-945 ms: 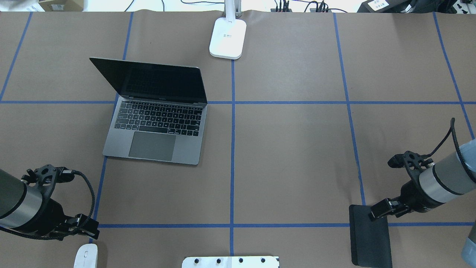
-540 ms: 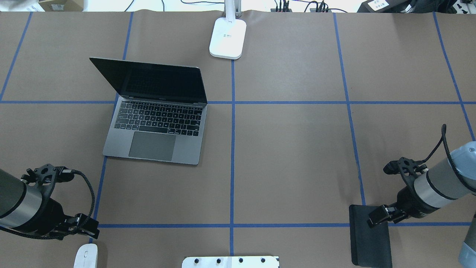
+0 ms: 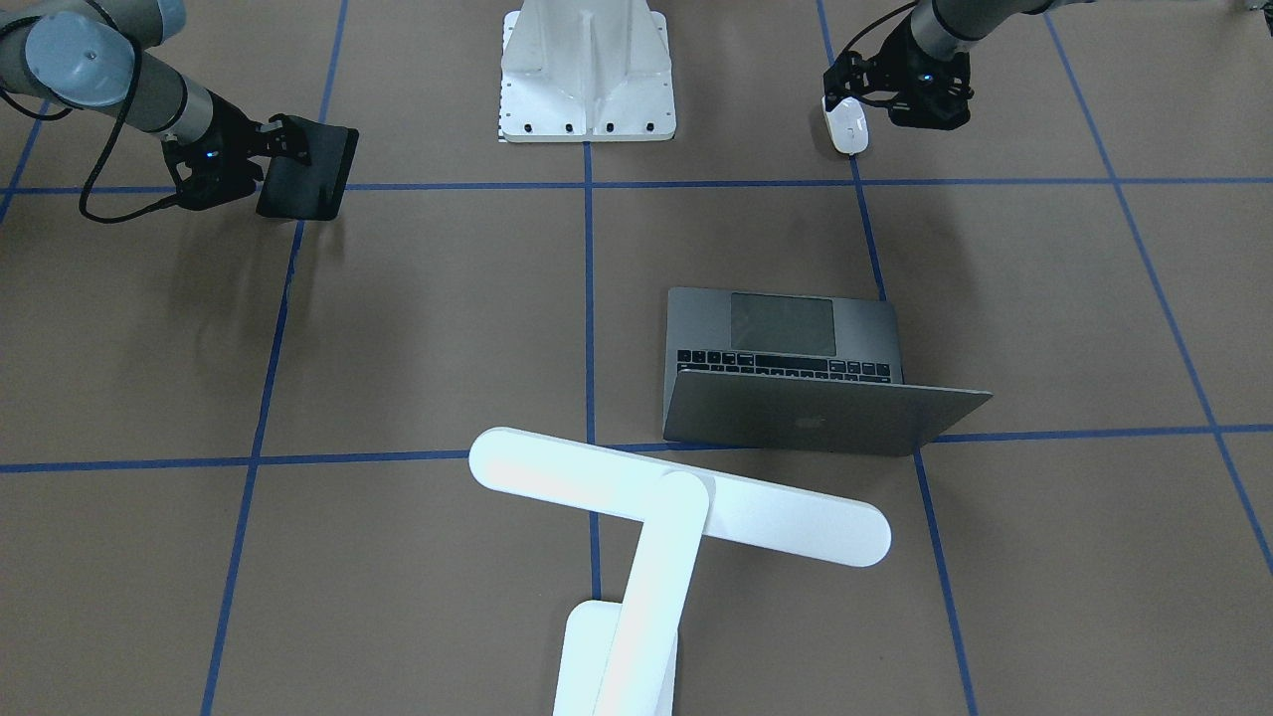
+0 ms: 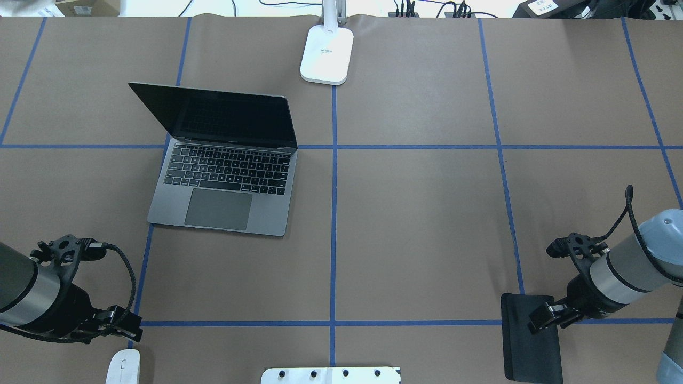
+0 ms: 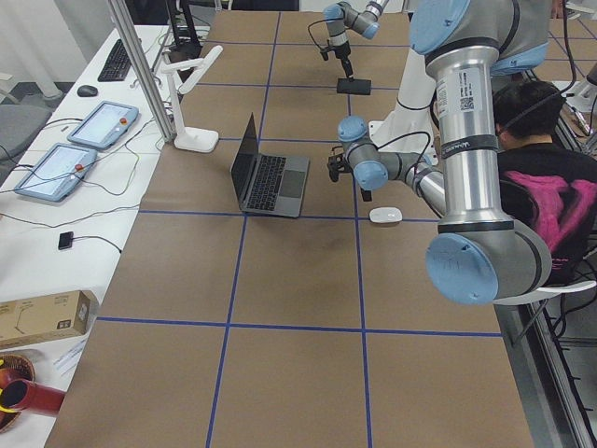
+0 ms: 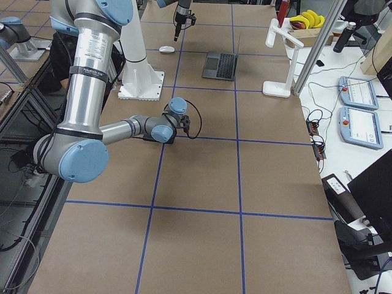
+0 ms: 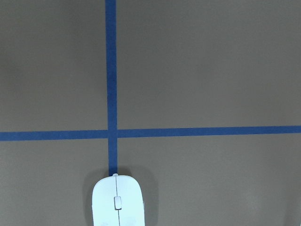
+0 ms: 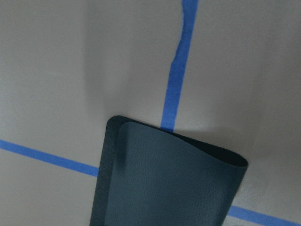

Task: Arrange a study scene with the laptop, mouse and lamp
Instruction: 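Hold the mousepad edge and drag it slightly with the right gripper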

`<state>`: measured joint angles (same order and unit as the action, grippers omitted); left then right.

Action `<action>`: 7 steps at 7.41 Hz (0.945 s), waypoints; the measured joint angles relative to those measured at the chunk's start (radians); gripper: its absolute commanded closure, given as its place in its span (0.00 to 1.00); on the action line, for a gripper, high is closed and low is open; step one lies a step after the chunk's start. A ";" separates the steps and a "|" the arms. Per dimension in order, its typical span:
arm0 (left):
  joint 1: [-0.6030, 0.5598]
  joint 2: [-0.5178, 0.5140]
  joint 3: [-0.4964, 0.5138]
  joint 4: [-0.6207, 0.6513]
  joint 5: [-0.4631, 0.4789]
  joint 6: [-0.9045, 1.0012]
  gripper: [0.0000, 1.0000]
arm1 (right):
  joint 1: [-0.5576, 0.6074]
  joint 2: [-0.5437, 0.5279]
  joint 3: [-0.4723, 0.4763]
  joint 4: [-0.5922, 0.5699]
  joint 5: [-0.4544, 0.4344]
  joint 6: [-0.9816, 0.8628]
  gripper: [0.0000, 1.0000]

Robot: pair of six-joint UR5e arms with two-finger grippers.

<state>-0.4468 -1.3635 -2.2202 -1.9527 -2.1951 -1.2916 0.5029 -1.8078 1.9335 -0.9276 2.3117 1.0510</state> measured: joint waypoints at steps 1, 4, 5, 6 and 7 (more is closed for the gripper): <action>-0.001 0.001 -0.001 0.000 0.000 0.000 0.01 | -0.001 0.000 -0.001 -0.005 0.000 -0.001 0.30; -0.003 0.001 -0.003 0.000 0.000 0.000 0.01 | 0.008 0.001 -0.004 -0.050 -0.001 -0.011 0.30; -0.003 0.001 -0.004 0.000 0.000 0.000 0.01 | 0.010 0.002 -0.004 -0.057 -0.001 -0.013 0.30; -0.003 0.002 -0.005 0.000 0.000 0.000 0.01 | 0.010 0.003 -0.004 -0.061 -0.002 -0.014 0.30; -0.003 0.002 -0.006 0.000 0.000 0.000 0.02 | 0.011 0.007 -0.004 -0.068 -0.002 -0.014 0.34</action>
<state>-0.4494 -1.3612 -2.2262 -1.9528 -2.1951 -1.2916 0.5137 -1.8005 1.9298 -0.9960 2.3102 1.0371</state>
